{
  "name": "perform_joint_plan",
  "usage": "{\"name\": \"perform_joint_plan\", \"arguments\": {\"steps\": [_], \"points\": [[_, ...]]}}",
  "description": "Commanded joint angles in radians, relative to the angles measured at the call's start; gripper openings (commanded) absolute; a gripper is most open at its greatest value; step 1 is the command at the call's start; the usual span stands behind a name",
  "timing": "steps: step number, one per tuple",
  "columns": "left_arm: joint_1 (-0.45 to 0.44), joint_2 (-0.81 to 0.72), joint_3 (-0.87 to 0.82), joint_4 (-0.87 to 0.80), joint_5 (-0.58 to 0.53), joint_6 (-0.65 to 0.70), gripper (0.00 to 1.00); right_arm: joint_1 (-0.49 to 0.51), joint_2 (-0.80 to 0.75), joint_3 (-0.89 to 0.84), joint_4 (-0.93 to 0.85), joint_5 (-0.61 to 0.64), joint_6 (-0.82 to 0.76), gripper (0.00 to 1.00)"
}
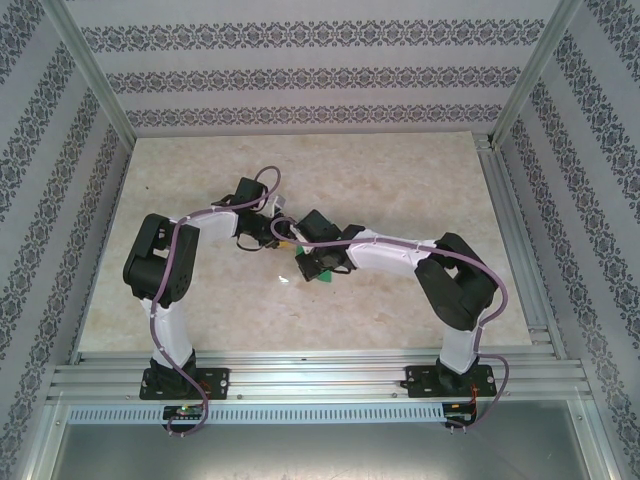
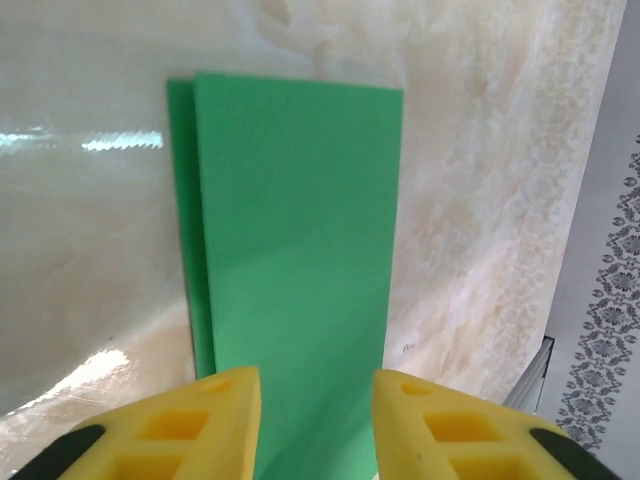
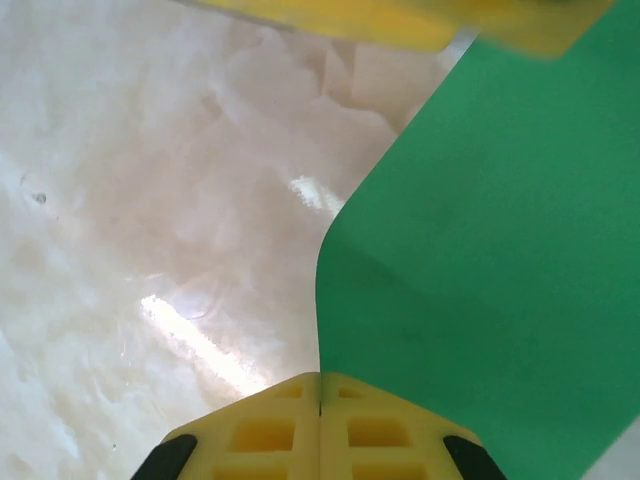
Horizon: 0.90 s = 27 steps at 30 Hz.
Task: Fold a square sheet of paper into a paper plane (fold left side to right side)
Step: Third fold the triangle at the center of the table.
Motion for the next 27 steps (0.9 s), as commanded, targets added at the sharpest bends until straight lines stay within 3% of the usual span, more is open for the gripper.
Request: {"name": "perform_joint_plan", "arguments": {"steps": [1,6,9,18,27], "points": [[0.032,-0.063,0.056,-0.077,0.000,0.070,0.36,-0.007,-0.029,-0.017,0.039,-0.062,-0.024,0.00],[0.027,-0.027,0.126,-0.081,0.047,0.076,0.16,-0.013,-0.039,-0.034,0.054,-0.071,-0.018,0.00],[0.000,0.037,0.182,-0.090,0.066,0.092,0.10,-0.018,-0.041,-0.040,0.057,-0.069,-0.011,0.00],[-0.037,0.222,0.272,-0.080,0.084,0.096,0.05,-0.025,-0.049,-0.054,0.072,-0.077,0.002,0.00],[-0.053,0.295,0.281,-0.158,0.006,0.175,0.04,-0.048,-0.054,-0.041,0.066,-0.100,-0.006,0.00]]}}
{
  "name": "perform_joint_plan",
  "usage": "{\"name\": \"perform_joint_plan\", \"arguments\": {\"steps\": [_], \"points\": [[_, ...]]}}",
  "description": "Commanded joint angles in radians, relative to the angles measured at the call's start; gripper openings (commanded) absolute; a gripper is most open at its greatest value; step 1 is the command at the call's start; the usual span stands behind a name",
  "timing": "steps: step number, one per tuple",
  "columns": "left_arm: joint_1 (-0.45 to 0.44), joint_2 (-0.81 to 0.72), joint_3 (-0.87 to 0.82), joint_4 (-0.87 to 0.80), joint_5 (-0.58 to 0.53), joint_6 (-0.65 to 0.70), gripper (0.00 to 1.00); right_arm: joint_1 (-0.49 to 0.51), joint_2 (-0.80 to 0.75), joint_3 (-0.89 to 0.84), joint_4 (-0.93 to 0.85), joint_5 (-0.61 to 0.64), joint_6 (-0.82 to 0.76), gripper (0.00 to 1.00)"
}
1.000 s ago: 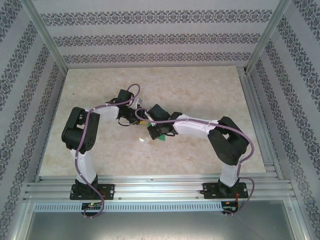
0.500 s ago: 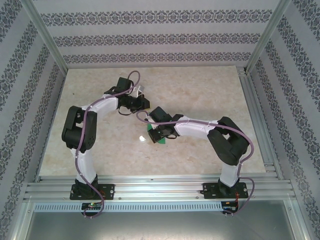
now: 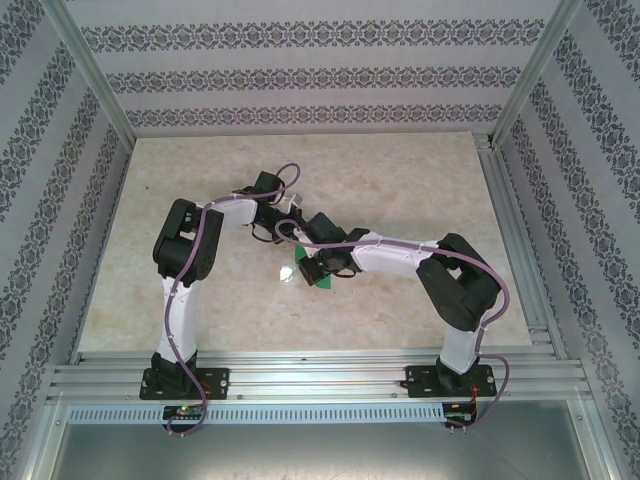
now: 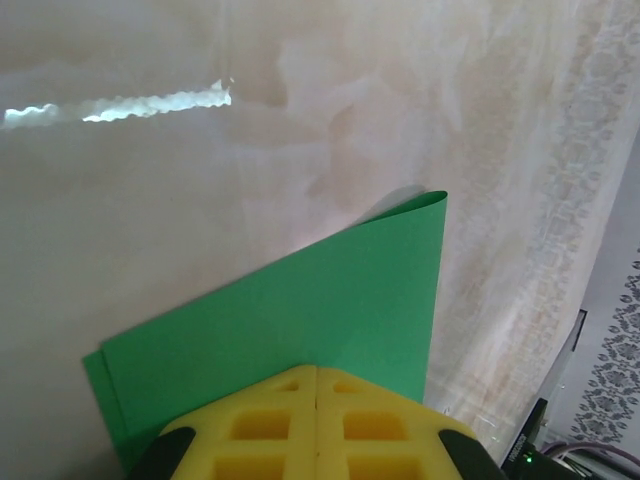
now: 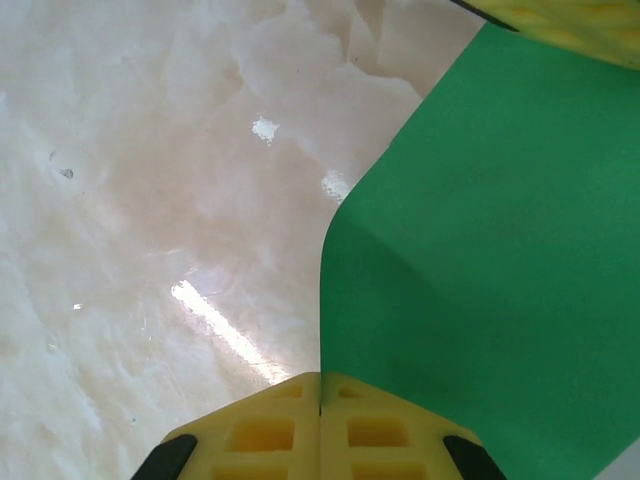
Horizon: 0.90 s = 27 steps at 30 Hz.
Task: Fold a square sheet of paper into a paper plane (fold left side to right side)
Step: Third fold the triangle at the center of the table.
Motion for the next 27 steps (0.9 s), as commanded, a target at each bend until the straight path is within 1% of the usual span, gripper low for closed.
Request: {"name": "perform_joint_plan", "arguments": {"steps": [1,7,17,27], "points": [[-0.014,0.036,0.025,-0.052,-0.047,0.064,0.04,-0.019,-0.037,0.007,0.020,-0.024,-0.010,0.00],[-0.022,0.054,0.025,-0.072,-0.078,0.083,0.04,-0.062,-0.032,0.011,0.015,-0.047,-0.026,0.00],[-0.035,0.063,0.031,-0.081,-0.097,0.091,0.03,-0.125,0.010,0.026,0.021,-0.083,-0.044,0.01],[-0.036,0.060,0.037,-0.089,-0.103,0.093,0.03,-0.130,0.050,0.019,0.038,-0.103,-0.027,0.02]]}}
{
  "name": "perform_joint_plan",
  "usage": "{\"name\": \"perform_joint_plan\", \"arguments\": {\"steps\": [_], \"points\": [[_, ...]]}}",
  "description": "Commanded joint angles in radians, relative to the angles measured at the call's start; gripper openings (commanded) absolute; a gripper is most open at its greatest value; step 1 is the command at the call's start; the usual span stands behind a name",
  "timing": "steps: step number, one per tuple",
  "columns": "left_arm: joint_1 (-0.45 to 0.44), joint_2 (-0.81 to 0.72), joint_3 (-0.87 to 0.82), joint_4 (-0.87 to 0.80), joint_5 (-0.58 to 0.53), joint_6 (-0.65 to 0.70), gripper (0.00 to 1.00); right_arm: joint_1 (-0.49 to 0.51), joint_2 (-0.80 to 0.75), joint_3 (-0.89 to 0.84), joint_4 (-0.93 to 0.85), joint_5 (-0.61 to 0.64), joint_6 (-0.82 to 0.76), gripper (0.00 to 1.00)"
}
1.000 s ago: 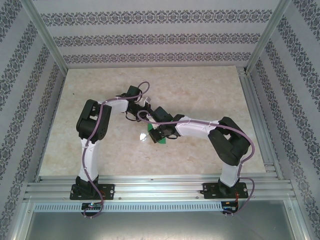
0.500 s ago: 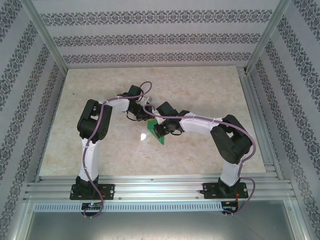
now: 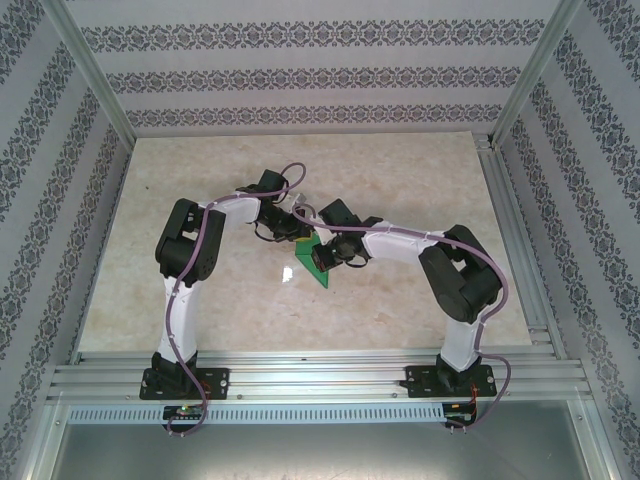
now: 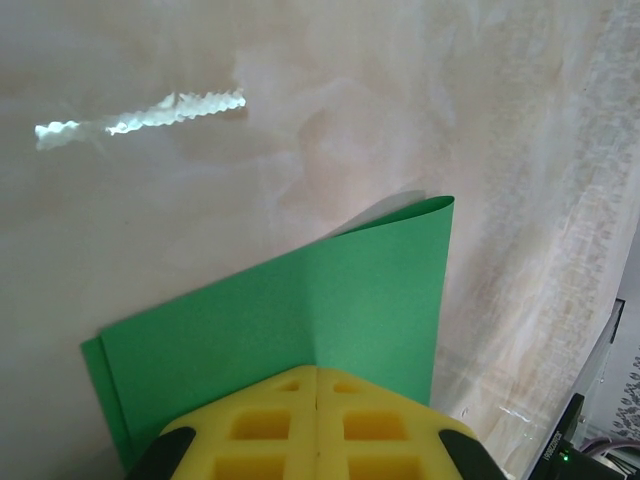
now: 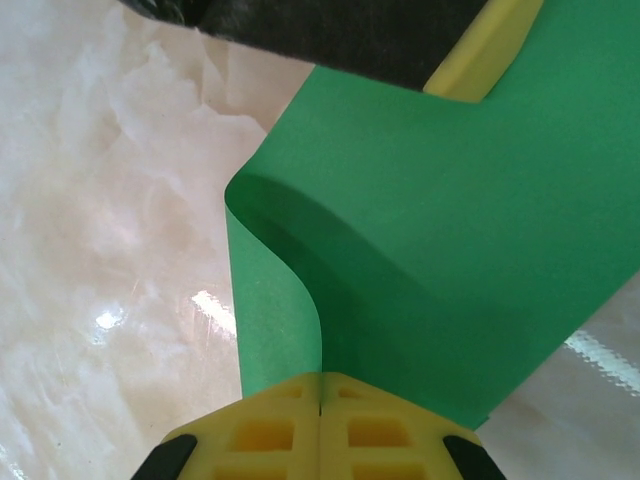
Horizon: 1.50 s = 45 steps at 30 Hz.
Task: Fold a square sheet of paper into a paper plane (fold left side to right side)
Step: Third fold the triangle at the center of the table.
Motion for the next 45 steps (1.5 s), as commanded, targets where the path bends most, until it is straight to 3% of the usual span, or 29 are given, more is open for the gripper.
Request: {"name": "perform_joint_plan", "arguments": {"steps": [1,45], "points": [[-0.019,0.052,0.002,-0.045,-0.064,0.035,0.03,-0.005,0.019,0.009,0.041,-0.024,0.000,0.02],[-0.019,0.062,-0.007,-0.043,-0.075,0.040,0.03,-0.028,-0.035,-0.061,0.082,0.022,0.055,0.03]]}}
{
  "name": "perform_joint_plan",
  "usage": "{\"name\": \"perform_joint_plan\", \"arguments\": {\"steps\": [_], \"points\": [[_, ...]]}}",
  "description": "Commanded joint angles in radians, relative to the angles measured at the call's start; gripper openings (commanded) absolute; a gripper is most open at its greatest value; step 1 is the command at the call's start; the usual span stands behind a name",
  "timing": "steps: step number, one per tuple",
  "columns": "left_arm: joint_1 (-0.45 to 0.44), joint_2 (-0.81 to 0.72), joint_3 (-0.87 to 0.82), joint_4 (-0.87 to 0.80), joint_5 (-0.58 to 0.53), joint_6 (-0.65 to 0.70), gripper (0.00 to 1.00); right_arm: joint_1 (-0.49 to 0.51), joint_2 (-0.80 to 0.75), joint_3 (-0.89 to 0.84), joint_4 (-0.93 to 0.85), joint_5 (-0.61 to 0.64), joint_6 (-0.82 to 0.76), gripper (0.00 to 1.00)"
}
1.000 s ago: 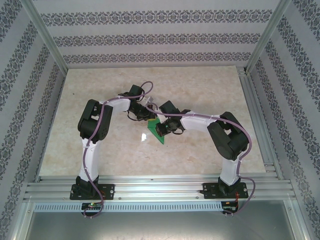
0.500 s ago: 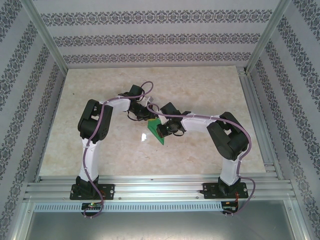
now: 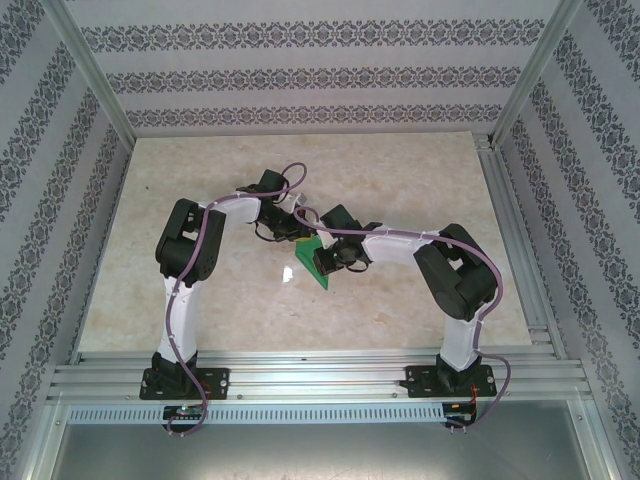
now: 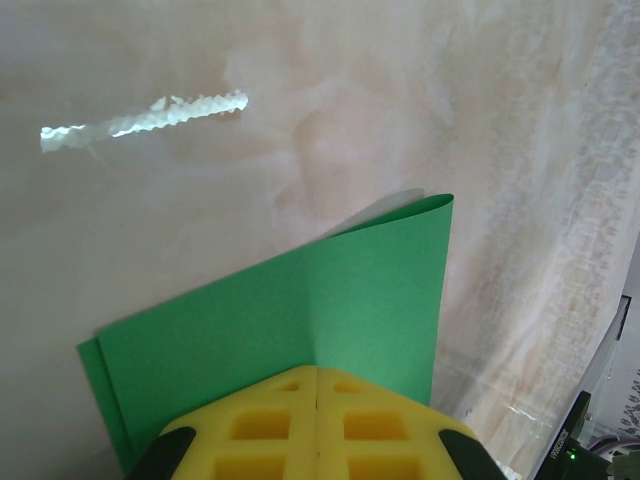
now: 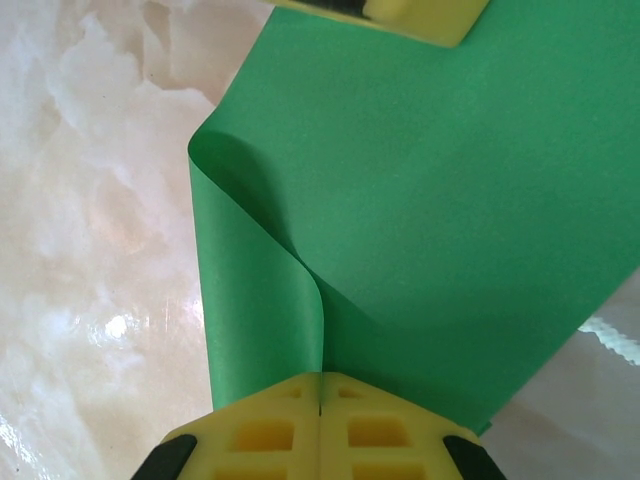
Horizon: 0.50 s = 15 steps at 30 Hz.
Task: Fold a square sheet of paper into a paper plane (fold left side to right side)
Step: Third fold the triangle at the center of the table.
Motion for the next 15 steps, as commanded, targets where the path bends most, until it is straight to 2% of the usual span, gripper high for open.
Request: {"name": "perform_joint_plan", "arguments": {"steps": [1,15], "points": [[-0.019,0.060,-0.009,-0.039,-0.072,0.024,0.03,-0.017,-0.048,-0.009,0.011,0.020,0.006,0.03],[-0.019,0.060,-0.010,-0.038,-0.071,0.024,0.03,-0.011,-0.014,0.000,0.009,-0.002,0.015,0.04]]}}
